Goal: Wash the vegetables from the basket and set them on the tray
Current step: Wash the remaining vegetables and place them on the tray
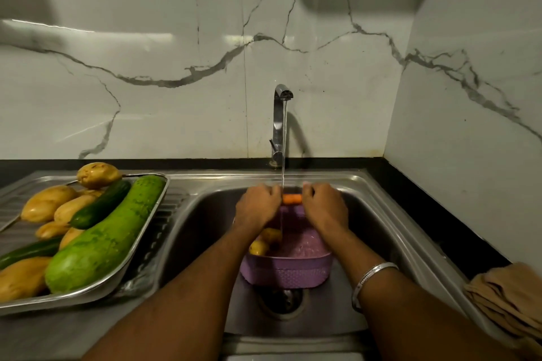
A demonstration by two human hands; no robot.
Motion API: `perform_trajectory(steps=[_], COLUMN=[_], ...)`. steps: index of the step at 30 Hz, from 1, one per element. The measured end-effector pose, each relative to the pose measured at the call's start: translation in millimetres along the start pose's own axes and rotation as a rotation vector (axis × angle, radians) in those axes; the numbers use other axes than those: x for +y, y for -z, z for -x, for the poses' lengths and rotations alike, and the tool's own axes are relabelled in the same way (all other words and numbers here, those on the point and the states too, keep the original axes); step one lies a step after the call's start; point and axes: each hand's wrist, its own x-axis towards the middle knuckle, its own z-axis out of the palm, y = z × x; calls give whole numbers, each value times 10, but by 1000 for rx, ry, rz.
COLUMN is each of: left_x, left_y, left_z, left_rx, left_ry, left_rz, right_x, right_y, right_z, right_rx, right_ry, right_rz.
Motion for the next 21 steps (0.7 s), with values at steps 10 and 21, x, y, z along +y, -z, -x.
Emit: perform_trajectory(steps=[10,21], left_x=[194,283], left_y=[81,97], left_z=[163,100], left_rx=[272,-383], left_ry=[-226,-322], left_rz=[119,-149], right_x=[-88,66], right_y=[95,83], right_z=[-16,36], right_rx=[22,-311], right_ry=[-6,-82], right_rz=[-40,198])
